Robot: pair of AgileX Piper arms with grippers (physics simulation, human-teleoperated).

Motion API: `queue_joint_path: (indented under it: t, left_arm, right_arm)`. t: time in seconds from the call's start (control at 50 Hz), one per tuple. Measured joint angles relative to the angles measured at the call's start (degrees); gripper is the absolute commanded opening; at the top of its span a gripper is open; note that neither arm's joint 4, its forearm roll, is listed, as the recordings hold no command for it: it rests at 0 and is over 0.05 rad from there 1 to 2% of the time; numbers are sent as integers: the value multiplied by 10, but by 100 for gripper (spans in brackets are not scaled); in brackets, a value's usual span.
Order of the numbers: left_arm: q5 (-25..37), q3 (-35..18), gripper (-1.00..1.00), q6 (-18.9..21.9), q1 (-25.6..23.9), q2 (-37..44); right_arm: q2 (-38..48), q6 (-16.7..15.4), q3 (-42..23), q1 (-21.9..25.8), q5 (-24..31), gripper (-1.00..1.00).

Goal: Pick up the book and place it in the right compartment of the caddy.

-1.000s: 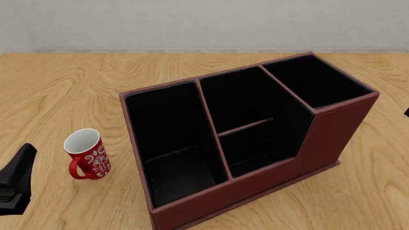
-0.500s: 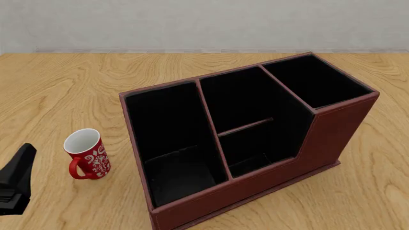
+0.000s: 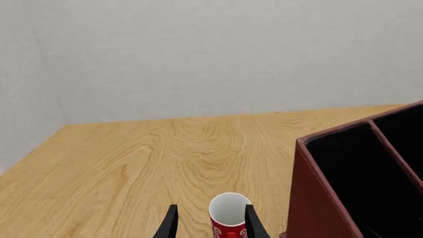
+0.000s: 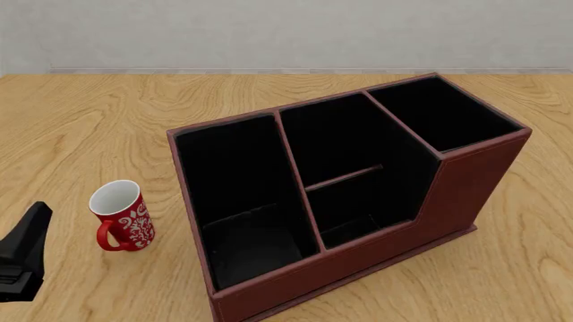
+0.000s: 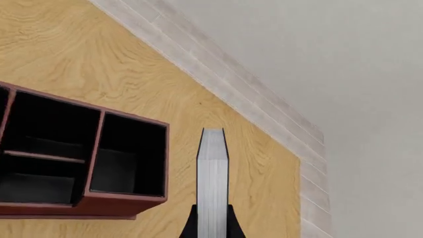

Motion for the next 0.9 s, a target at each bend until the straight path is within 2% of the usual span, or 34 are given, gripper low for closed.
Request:
queue_joint_path:
  t: [0.32, 0.44, 0.64, 0.9]
  left_arm:
    - [1, 1, 100, 4, -1, 0]
    - [2, 1, 100, 5, -3, 0]
    - [3, 1, 100, 7, -3, 0]
    - [5, 1, 100, 6, -2, 0]
  right_arm:
    - [16, 99, -32, 85, 0, -100]
    - [23, 127, -35, 111, 0, -100]
    - [37, 155, -24, 134, 0, -100]
    - [62, 171, -4, 146, 0, -100]
